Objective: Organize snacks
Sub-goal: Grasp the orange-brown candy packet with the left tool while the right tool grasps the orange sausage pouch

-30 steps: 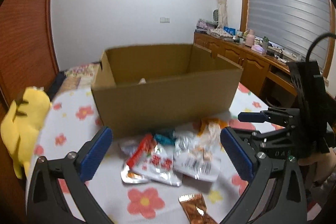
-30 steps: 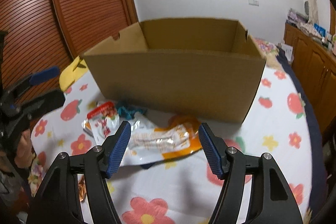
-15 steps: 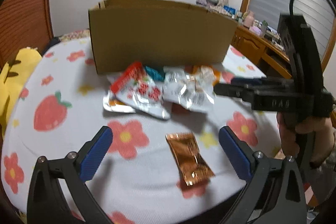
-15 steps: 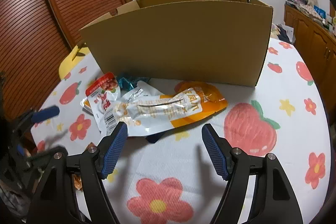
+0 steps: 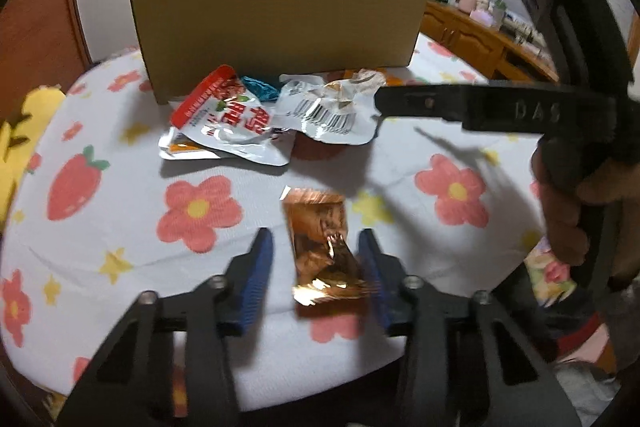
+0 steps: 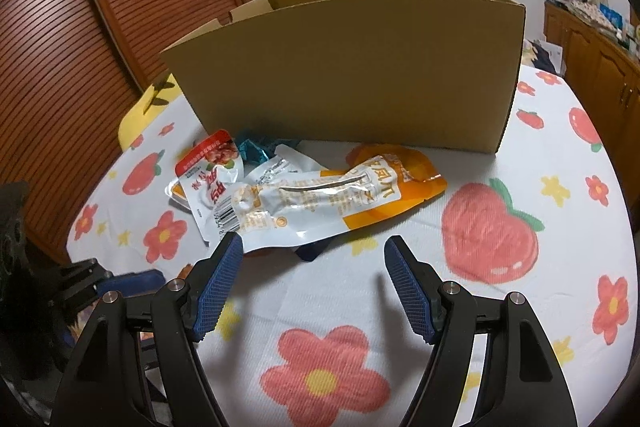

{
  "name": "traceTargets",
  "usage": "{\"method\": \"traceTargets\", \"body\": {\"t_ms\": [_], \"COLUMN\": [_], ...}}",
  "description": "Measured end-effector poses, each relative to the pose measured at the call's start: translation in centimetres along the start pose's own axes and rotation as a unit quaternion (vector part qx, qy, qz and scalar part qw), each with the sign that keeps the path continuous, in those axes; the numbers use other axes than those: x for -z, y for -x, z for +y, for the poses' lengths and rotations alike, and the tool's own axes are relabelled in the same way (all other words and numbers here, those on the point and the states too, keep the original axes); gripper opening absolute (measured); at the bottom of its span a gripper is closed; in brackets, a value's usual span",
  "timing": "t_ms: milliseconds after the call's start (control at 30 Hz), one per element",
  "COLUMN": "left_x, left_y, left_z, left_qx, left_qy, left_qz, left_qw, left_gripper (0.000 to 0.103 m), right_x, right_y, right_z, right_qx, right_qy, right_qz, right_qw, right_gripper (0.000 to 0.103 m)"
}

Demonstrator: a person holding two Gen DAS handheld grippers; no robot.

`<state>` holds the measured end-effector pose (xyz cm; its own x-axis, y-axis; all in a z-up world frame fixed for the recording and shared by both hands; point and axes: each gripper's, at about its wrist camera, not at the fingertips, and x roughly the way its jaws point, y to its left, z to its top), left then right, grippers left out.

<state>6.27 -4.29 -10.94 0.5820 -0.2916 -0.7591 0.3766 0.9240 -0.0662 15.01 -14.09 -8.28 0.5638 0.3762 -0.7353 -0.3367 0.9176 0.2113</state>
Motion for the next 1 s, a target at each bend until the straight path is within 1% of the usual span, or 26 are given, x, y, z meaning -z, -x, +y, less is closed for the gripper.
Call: {"method": "traceTargets", "body": {"t_ms": [33,100,133,200,267,433,567,633,700,833,1000], "left_x": [0.1,0.3,0.3,0.4,0.3,0.1,0.1,0.1,0.1,0.1,0.2], "left_y": [0.1,0.3,0.4,0.5,0.4,0.5,0.4,0.4,0.4,0.4,0.5], "left_z": [0.0,0.5,0.8,1.5,2.2,2.9,3.4,3.4,3.3,3.3,3.3], "left_qx": [-0.006,0.001,0.003,0.003,0.01,0.007,0.012,0.012,0.01,0.01,0.01], "left_qy": [-0.003,0.005,0.011,0.021,0.032,0.041,0.049,0.048,0.046,0.045,0.045], "left_qz": [-0.001,-0.002,-0.004,-0.007,-0.009,-0.015,-0.017,-0.017,-0.018,-0.019,-0.02], "left_qw": [1.0,1.0,0.9999,0.9997,0.9994,0.999,0.9986,0.9986,0.9987,0.9988,0.9987], "left_gripper": [0.03,0.028,0.021,0.018,0.018,0.018,0.018,0.018,0.018,0.018,0.018], "right_x": [0.0,-0.1,-0.2,-0.2,-0.3,-0.8,-1.3,-1.5,-1.6,-2.2,-2.7], "right_y": [0.0,0.0,-0.1,-0.3,-0.6,-1.5,-2.4,-2.8,-3.2,-3.8,-4.2], "right_z": [0.0,0.0,0.1,0.0,0.0,-0.6,-1.3,-1.6,-1.7,-1.7,-2.2], "right_qx": [0.0,-0.002,-0.003,-0.006,-0.011,-0.028,-0.042,-0.046,-0.04,-0.014,-0.005], "right_qy": [0.0,-0.001,-0.002,-0.006,-0.01,-0.033,-0.057,-0.069,-0.073,-0.07,-0.091], "right_qz": [-0.001,0.0,0.0,0.003,0.006,0.018,0.027,0.029,0.029,0.03,0.025], "right_qw": [1.0,1.0,1.0,1.0,1.0,0.999,0.997,0.996,0.996,0.997,0.996], "right_gripper": [0.075,0.075,0.075,0.075,0.075,0.075,0.076,0.078,0.08,0.087,0.094]}}
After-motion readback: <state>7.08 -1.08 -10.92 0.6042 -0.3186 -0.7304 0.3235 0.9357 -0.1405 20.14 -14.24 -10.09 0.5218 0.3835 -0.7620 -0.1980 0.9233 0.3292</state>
